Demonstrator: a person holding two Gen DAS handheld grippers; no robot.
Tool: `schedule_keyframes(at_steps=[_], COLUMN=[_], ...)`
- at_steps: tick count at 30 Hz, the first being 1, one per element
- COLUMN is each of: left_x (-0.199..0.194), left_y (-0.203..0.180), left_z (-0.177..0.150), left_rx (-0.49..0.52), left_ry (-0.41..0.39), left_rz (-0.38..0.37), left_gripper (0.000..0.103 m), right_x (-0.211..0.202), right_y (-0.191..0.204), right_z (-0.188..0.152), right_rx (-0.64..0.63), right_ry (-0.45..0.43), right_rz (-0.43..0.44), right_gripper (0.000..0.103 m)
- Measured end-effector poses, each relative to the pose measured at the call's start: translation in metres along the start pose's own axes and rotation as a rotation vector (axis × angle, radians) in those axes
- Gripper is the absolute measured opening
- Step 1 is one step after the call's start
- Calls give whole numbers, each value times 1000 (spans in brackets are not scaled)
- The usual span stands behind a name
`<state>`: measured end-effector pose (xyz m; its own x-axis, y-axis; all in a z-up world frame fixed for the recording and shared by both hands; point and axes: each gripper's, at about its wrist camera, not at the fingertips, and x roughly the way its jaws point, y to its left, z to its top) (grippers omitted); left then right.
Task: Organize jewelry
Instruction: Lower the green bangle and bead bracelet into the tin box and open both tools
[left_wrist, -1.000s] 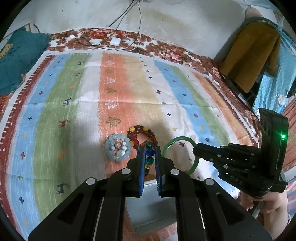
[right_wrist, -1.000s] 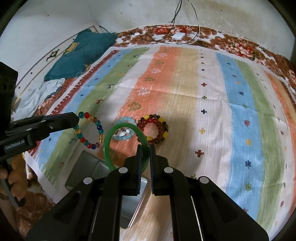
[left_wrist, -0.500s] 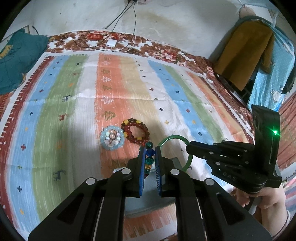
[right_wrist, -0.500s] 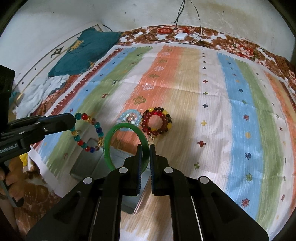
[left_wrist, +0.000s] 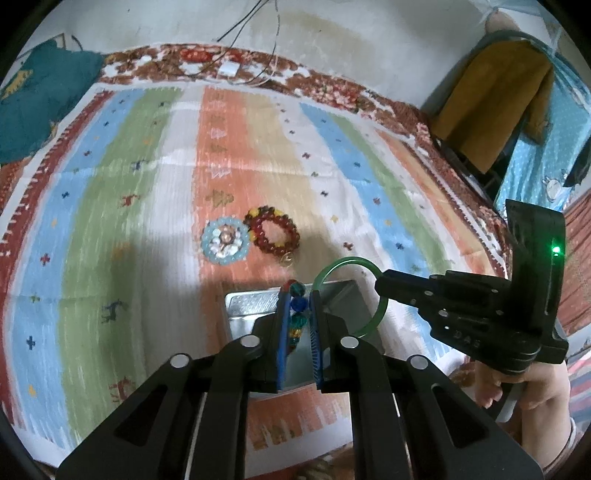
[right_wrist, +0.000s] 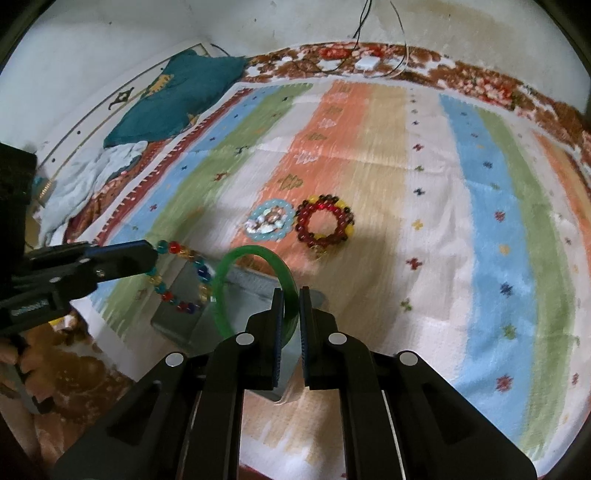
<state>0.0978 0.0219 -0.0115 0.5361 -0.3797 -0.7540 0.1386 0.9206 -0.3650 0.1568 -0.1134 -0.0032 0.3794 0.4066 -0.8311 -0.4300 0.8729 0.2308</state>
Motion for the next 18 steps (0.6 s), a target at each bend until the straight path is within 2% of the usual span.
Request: schedule_keyframes(at_steps=[1, 2, 3, 5, 7, 8, 10, 12, 15, 18], left_x=[1, 1, 0, -2, -3, -2, 1, 3, 6, 9], left_y=[3, 6, 7, 11, 18, 21, 29, 35, 41, 46], left_z=[0, 1, 2, 4, 5, 6, 8, 10, 12, 15], left_rx=[-15, -25, -28, -35, -58, -69, -90, -111, -119, -134], left_ry=[4, 3, -2, -17, -25, -25, -22, -16, -14, -12], left_rz=[4, 11, 20, 45, 51, 57, 72, 85, 104, 115], left_gripper=[19, 28, 34, 41, 48, 51, 55, 65, 77, 81], right_x=[1, 2, 1, -1, -2, -1, 2, 4, 6, 9], right_y=[0, -1, -2, -4, -10, -13, -18, -21, -24, -26], right_z=[0, 0, 1, 2, 4, 5, 7, 9, 14, 17], right_rx=[6, 14, 20, 29, 50, 61, 81, 97, 111, 114], right_ry=[6, 9, 5, -9, -14, -14, -11, -9, -12, -12], right_rz=[13, 16, 11, -1, -9, -13, -16, -17, -19, -25], right_gripper=[11, 16, 28, 42, 45, 52, 53, 62, 67, 70])
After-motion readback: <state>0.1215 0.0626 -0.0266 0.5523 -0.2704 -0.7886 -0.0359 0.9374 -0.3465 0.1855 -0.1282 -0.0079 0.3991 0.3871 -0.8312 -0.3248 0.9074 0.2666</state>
